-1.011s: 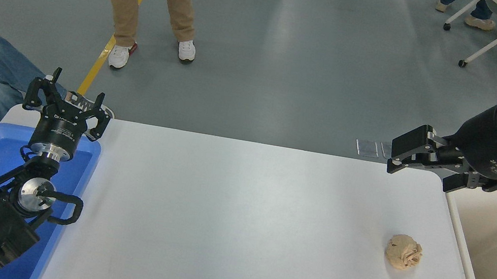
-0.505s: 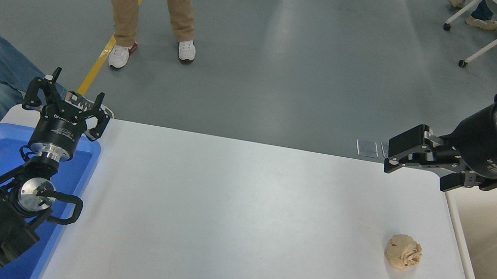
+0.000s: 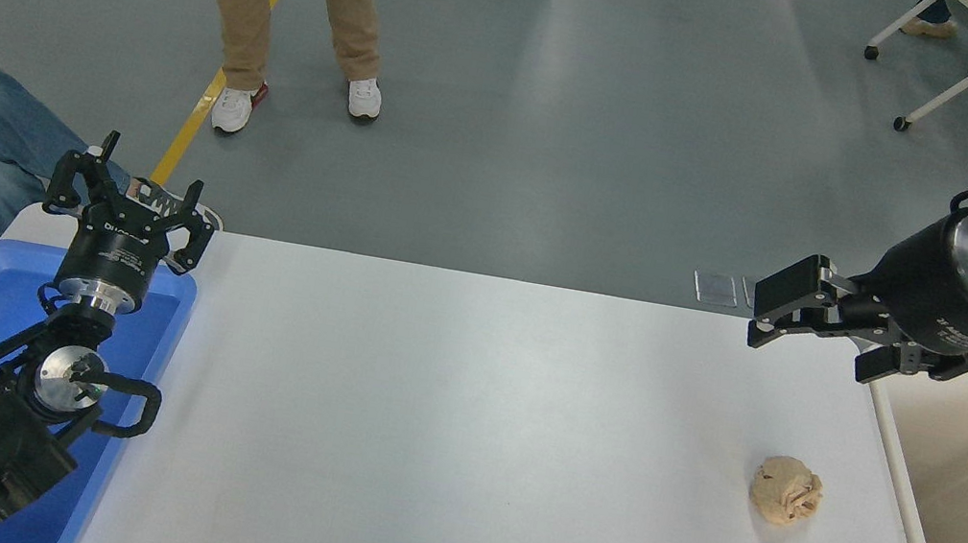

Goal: Pick up paper ball place in dustbin

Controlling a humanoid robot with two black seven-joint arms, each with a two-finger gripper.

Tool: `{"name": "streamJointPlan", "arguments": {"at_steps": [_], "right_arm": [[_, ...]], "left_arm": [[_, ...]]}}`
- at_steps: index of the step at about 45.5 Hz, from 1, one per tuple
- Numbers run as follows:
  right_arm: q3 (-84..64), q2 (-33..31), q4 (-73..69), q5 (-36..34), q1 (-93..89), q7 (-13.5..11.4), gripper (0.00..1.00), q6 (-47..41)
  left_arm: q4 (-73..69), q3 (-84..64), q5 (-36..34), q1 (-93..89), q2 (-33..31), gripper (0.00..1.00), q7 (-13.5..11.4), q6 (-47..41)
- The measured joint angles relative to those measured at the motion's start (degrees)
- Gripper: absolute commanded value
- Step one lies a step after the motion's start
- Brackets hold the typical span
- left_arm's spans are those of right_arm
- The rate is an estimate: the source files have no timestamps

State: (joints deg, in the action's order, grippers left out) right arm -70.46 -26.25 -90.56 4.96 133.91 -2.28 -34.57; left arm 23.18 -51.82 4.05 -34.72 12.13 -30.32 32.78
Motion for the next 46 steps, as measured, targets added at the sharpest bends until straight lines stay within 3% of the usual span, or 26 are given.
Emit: {"name": "streamJointPlan", "arguments": {"at_steps": [34,46], "right_arm": [[2.1,-1.5,6.8,-0.7,-6.5,0.1,1.0,0.4],[1.8,-1.9,12.0,0.0,-14.4,0.0,1.0,8.2]], "left_arm": [[0.0,0.0,0.0,0.0,0.0,0.99,0.0,0.0],[0.0,0.0,0.0,0.0,0.0,0.99,0.0,0.0]]}}
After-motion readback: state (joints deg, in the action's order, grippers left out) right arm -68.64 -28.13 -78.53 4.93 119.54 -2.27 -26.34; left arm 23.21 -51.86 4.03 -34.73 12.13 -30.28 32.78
